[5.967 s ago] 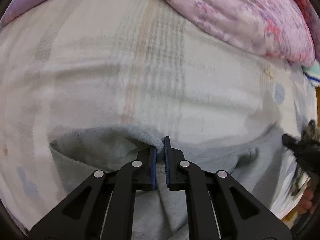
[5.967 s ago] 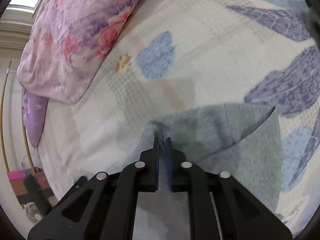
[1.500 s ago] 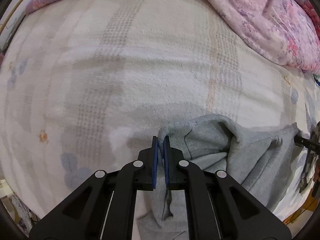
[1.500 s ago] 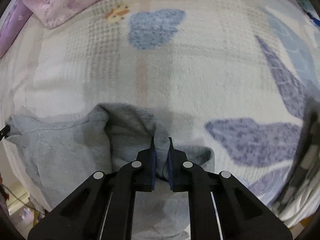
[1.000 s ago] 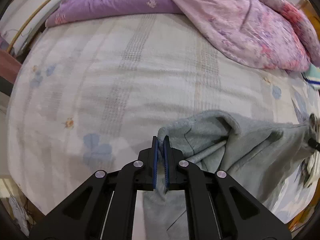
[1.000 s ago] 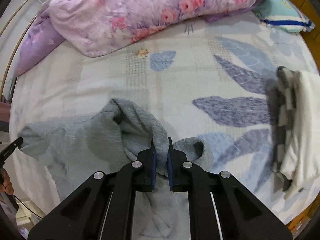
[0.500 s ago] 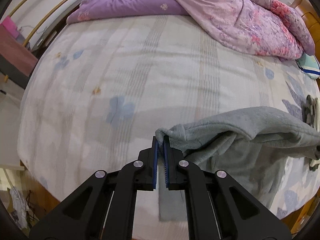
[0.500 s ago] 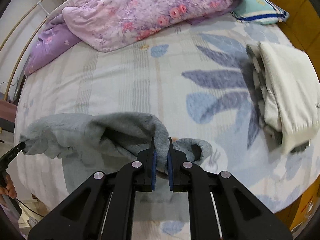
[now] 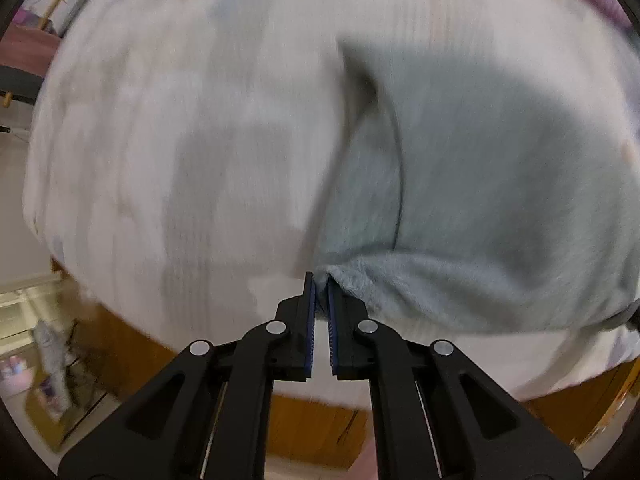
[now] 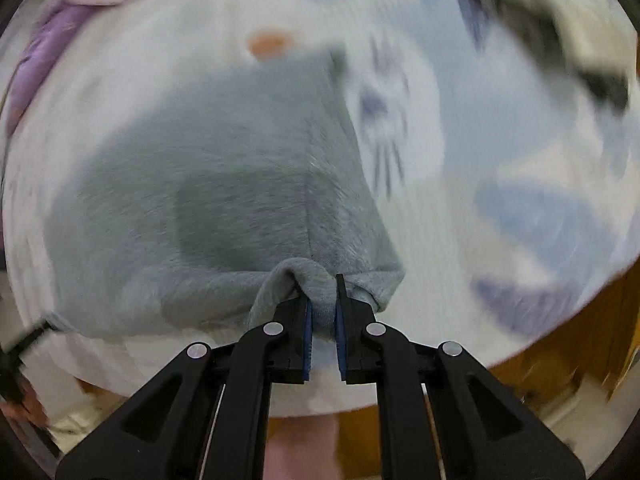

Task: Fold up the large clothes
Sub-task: 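Lift the hem with both tools and fold it over toward the collar, then open both tools and release the folded hoodie, then press the folded edge with the left tool, then withdraw both tools, then sweep both closed tools over the folded grey hoodie to flatten it, then grasp the hoodie's folded end with the right tool while the left tool pins it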

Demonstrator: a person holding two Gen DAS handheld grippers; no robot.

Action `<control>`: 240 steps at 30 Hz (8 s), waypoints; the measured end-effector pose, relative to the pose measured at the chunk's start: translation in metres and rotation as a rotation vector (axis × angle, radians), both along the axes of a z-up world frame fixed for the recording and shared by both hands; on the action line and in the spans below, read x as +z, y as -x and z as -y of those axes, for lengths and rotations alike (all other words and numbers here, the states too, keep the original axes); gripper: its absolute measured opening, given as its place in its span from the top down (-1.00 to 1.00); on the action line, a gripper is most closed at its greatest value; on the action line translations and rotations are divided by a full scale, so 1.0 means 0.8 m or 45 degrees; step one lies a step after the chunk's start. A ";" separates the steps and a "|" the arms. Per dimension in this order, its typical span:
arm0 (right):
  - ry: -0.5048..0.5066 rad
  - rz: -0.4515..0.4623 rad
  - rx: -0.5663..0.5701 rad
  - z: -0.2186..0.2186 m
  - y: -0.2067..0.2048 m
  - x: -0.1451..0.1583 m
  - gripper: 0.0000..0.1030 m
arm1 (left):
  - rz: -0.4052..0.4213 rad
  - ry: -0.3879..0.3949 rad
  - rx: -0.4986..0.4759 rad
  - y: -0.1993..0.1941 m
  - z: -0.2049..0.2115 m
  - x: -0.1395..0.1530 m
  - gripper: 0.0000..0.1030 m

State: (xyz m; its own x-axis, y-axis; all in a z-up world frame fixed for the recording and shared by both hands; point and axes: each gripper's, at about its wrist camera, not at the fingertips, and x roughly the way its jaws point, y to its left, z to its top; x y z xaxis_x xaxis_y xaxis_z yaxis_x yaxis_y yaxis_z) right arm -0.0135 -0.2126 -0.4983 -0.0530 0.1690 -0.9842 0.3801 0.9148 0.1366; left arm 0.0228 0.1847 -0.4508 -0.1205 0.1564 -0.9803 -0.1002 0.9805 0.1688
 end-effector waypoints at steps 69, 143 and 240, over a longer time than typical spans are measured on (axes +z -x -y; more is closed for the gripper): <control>-0.080 0.241 -0.276 0.067 -0.281 0.072 0.74 | 0.417 0.243 0.232 -0.278 0.018 0.059 0.79; 0.528 0.826 0.134 -0.026 -0.197 0.028 0.94 | 0.770 -0.243 -0.064 -0.246 0.041 -0.016 0.94; -0.458 0.017 -0.085 0.030 -0.256 -0.084 -0.07 | -0.225 0.321 -0.357 -0.365 0.308 -0.048 0.76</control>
